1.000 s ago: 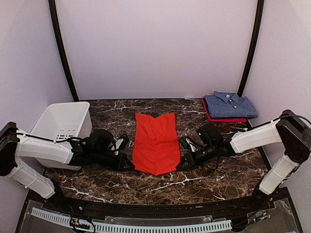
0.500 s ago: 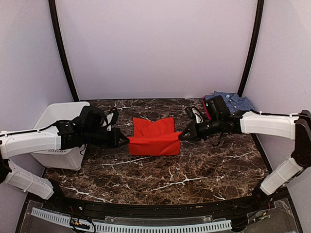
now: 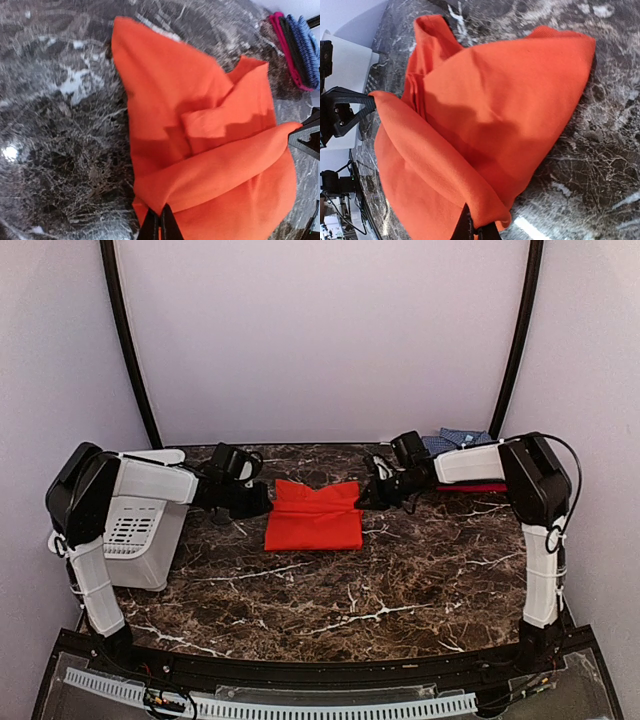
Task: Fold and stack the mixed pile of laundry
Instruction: Fold the 2/3-rectangle-folded T-shirt at the center of the board.
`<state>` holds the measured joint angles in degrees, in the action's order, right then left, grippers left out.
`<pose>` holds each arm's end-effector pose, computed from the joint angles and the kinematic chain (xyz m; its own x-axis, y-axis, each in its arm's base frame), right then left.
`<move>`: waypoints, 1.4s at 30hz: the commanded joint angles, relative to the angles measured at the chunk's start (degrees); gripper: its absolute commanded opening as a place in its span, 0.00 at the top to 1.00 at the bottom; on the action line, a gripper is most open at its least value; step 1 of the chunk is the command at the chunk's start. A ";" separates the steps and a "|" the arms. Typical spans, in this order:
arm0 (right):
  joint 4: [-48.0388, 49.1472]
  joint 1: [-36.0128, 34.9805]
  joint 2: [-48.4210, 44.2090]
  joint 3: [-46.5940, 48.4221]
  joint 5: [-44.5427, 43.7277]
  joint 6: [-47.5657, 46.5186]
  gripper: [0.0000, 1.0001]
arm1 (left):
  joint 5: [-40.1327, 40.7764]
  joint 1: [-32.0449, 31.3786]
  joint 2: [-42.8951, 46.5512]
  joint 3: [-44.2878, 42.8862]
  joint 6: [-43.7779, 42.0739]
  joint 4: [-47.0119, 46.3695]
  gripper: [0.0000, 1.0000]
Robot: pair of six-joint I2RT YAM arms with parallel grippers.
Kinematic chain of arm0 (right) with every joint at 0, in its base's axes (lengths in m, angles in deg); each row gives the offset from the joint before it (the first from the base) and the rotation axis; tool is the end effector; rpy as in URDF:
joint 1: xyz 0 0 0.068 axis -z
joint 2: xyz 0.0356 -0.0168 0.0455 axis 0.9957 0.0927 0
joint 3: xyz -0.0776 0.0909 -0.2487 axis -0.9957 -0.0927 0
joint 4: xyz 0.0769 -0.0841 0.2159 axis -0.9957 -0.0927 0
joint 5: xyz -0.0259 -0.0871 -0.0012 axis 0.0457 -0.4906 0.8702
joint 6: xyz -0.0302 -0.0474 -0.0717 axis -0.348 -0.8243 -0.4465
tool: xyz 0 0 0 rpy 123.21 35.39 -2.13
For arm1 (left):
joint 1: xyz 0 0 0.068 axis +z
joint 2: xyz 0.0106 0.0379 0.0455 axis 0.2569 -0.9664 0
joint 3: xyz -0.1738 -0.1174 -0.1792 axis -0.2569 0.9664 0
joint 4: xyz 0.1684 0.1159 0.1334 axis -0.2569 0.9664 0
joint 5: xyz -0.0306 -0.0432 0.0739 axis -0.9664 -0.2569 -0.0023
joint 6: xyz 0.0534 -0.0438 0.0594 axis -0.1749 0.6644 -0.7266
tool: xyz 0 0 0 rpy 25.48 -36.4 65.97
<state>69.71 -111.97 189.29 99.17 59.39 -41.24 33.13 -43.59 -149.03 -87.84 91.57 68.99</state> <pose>0.3906 0.2533 0.1437 -0.8926 -0.1141 -0.4362 -0.3972 0.6569 0.6409 0.3662 -0.2171 0.1654 -0.7925 -0.1611 -0.5882 0.2027 0.8401 -0.5032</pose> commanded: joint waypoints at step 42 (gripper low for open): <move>-9.74 -5.62 -7.35 0.11 17.70 -11.29 0.74 | -5.96 -20.56 22.86 19.95 -52.05 -5.72 0.50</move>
<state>62.43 -115.71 176.74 93.14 69.51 -49.20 30.75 -63.96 -122.32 -68.93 54.96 66.89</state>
